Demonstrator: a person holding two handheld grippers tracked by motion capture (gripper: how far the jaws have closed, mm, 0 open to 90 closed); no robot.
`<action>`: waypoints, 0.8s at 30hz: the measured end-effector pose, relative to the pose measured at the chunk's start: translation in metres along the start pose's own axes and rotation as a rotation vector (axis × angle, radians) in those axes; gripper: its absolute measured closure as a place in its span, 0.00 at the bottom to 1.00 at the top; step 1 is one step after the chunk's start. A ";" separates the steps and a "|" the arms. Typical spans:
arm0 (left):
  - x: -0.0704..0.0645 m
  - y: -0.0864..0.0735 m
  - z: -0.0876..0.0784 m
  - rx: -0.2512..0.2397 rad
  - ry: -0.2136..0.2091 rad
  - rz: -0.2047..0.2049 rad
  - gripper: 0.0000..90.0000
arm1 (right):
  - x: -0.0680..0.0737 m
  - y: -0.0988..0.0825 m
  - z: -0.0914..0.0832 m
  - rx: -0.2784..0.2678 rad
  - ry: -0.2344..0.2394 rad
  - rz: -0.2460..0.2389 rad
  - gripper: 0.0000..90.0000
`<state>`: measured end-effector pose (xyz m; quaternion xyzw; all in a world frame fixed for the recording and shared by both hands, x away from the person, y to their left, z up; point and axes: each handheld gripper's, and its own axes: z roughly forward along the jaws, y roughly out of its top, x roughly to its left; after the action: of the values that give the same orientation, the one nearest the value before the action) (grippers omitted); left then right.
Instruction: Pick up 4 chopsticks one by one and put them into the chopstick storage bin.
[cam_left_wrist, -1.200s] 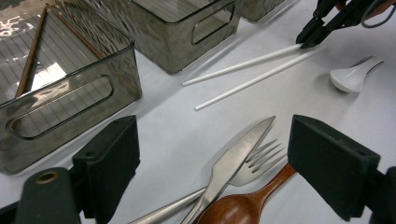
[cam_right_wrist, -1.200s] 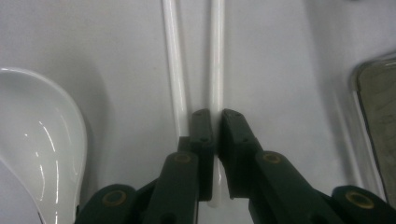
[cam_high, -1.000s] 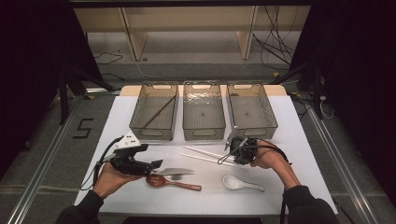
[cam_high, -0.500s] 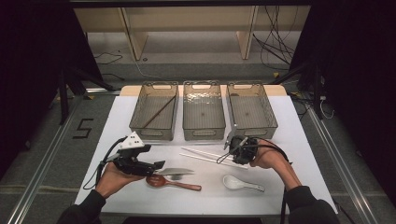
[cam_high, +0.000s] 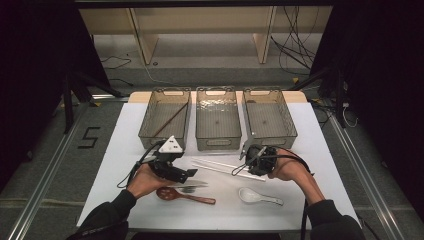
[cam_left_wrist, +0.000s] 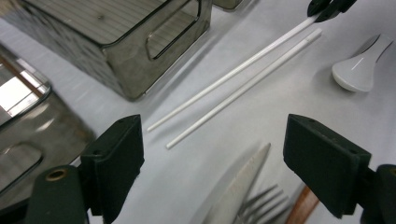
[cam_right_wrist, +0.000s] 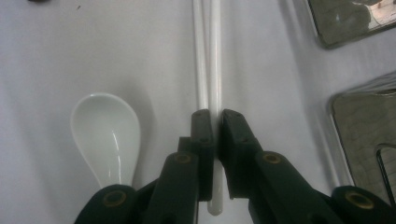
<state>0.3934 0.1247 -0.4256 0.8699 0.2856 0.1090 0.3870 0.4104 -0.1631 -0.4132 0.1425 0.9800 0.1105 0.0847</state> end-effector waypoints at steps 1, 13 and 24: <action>-0.001 0.002 0.004 0.007 -0.008 0.006 0.22 | 0.000 0.001 -0.001 -0.004 -0.003 -0.008 0.94; -0.012 0.020 0.060 0.127 -0.049 0.114 0.29 | 0.010 0.005 -0.009 -0.028 0.017 -0.037 0.94; -0.014 0.019 0.065 0.159 -0.045 0.185 0.46 | 0.016 0.008 -0.014 -0.042 0.017 -0.062 0.94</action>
<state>0.4170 0.0669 -0.4548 0.9227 0.2033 0.1015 0.3114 0.3949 -0.1539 -0.3996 0.1093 0.9820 0.1297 0.0827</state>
